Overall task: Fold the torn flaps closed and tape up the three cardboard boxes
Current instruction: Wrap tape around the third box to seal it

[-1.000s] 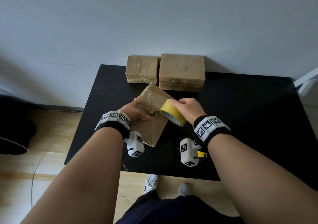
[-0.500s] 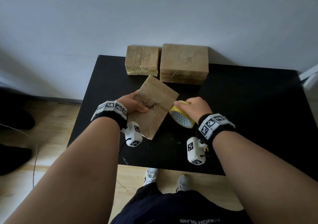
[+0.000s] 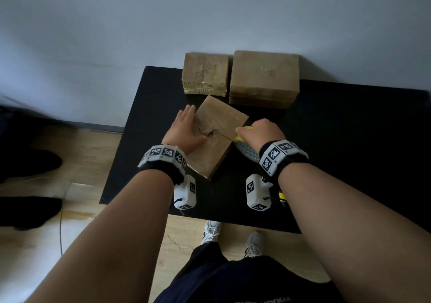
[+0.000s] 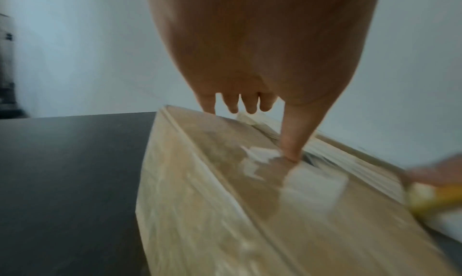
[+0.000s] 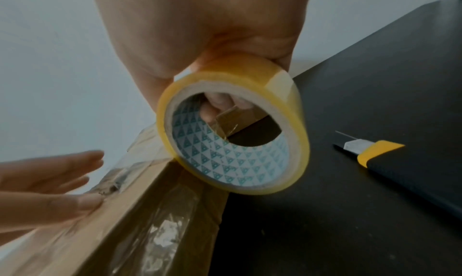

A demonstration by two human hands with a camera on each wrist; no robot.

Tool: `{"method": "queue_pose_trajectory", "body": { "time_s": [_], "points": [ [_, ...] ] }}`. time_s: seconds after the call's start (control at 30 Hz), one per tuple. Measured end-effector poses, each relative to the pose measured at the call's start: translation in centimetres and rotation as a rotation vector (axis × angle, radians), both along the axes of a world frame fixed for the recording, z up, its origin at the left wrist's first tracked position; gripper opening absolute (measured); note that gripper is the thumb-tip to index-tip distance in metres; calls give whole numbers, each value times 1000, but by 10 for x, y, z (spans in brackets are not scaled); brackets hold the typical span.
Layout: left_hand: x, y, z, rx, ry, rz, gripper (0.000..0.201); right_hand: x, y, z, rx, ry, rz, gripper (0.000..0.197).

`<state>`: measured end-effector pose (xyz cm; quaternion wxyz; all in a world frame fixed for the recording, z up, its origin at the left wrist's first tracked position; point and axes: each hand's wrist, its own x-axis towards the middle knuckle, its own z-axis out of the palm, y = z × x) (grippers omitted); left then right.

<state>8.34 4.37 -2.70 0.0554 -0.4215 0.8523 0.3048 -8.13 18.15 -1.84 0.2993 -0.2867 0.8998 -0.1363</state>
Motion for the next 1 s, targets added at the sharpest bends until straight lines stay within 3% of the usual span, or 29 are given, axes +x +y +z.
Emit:
{"method": "queue_pose_trajectory", "body": {
  "time_s": [0.17,0.4,0.6,0.77,0.87,1.0],
  "points": [
    [-10,23,-8,-155,-134,-282,61,-1,0,1,-13,-26,-9,47],
    [-8,32,-22,-212,-246,-313,76,-2,-1,-2,31,-55,23,48],
    [-4,54,-17,-349,-154,-327,64,-2,-1,-2,42,-45,19,47],
    [-6,59,-24,-260,-150,-348,59,0,-1,-5,54,-41,20,46],
    [-9,61,-24,-259,-145,-321,66,1,1,-7,39,-54,15,45],
    [-7,61,-21,-297,-213,-293,101,-1,3,-4,25,-63,11,45]
  ]
}}
